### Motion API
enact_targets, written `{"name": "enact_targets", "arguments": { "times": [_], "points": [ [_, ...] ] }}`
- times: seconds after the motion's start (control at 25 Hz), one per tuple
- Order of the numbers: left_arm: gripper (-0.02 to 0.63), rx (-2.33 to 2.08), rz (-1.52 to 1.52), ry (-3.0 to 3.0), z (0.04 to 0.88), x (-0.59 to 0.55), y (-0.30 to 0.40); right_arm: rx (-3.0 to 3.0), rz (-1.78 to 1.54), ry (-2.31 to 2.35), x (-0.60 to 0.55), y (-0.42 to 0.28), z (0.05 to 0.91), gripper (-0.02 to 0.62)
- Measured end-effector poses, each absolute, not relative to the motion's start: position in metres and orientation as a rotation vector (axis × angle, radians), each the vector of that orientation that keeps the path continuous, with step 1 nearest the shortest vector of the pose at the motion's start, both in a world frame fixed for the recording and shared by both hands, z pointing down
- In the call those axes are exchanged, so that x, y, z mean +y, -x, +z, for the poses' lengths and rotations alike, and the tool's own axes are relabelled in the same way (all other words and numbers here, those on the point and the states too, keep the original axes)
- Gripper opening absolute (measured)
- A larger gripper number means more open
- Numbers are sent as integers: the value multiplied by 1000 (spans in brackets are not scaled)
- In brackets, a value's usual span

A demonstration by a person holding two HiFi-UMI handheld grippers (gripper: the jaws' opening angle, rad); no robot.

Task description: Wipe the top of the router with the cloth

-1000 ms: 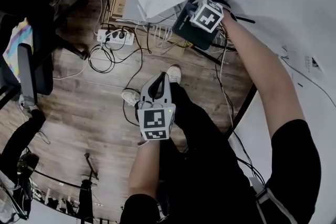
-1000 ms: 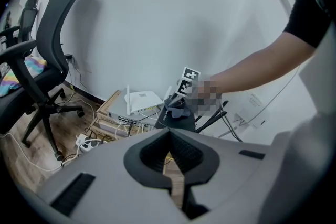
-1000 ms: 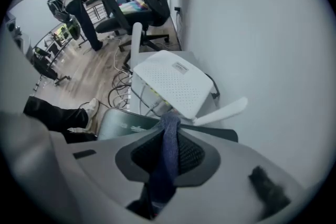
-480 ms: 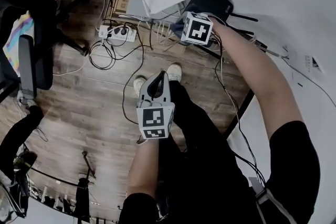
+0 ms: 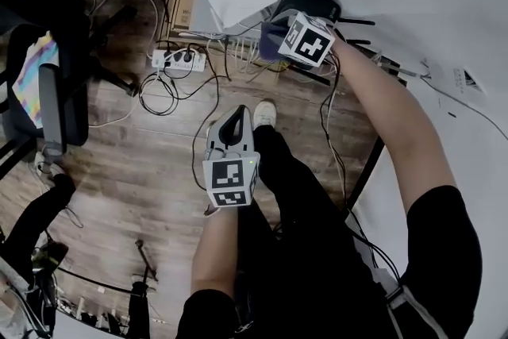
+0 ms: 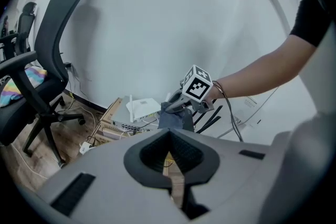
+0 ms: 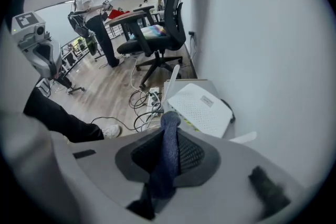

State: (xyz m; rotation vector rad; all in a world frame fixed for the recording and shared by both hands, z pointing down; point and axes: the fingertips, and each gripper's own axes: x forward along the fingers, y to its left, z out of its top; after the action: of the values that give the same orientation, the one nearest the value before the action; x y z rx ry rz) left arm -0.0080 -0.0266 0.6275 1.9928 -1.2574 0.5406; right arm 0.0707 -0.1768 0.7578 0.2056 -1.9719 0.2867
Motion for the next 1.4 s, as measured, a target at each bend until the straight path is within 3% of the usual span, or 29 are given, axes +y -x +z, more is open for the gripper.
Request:
{"name": "enact_targets", "arguments": {
  "times": [0.32, 0.76, 1.16, 1.4],
  "points": [
    [11, -1287, 517, -2052, 543, -50, 11, -2189, 383, -846, -200, -99, 614, 75],
    [11, -1343, 459, -2253, 374, -95, 15, -2290, 342, -1607, -118, -155, 369, 74],
    [11, -1403, 260, -2483, 184, -101, 8, -2409, 33, -2058, -74, -192, 145, 75],
    [11, -1489, 134, -2650, 81, -100, 10, -2426, -100, -2286, -41, -206, 57, 75]
  ]
}}
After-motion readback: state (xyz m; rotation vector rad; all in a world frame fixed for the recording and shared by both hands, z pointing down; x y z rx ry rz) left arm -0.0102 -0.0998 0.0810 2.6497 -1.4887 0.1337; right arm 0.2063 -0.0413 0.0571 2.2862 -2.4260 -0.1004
